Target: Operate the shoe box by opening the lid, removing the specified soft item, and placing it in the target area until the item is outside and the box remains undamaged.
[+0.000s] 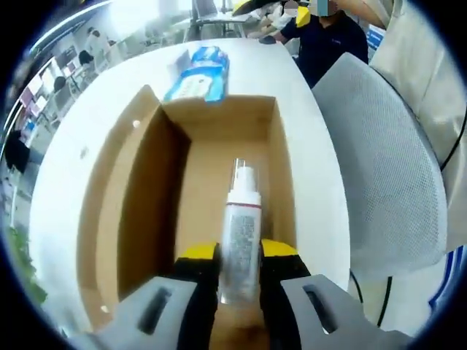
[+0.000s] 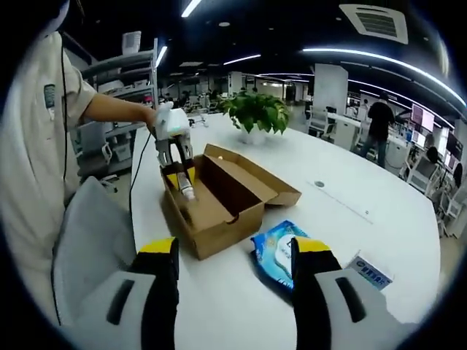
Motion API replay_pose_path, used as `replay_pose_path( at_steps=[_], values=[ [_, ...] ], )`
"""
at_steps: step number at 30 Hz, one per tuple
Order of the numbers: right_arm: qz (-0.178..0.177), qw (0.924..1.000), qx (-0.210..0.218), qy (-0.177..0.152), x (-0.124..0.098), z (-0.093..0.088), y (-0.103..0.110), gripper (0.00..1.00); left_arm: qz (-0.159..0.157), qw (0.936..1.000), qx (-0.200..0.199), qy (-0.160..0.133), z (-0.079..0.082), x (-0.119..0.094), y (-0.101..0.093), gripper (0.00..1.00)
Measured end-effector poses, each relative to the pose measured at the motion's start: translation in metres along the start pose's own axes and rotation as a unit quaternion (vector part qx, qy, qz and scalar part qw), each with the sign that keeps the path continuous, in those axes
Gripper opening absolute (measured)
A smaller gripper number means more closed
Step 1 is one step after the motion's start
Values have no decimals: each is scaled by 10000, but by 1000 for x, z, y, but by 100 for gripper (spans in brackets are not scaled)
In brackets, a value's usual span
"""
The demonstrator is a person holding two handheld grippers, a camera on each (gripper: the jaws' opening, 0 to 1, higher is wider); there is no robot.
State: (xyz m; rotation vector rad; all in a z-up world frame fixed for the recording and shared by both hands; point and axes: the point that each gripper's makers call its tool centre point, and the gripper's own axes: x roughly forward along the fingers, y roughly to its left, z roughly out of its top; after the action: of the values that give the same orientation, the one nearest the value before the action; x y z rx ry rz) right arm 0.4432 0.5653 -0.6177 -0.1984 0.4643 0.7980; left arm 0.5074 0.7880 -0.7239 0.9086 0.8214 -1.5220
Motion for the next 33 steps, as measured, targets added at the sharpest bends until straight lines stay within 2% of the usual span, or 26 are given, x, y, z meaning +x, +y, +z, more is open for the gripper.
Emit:
replay_pose_path(
  at_steps=[15,23,33],
  values=[
    [428,9987,-264,-84,29,8,19,46,0,9982,96,-596,43,-13,-13,18],
    [716,9966,-373,-145,43,13,34,38,-37,9956,319,-875,67,-16,-22,18],
    [1072,9925,-568,-171,54,19,60,36,-161,9910,422,-1261,94,-18,-31,18]
  ],
)
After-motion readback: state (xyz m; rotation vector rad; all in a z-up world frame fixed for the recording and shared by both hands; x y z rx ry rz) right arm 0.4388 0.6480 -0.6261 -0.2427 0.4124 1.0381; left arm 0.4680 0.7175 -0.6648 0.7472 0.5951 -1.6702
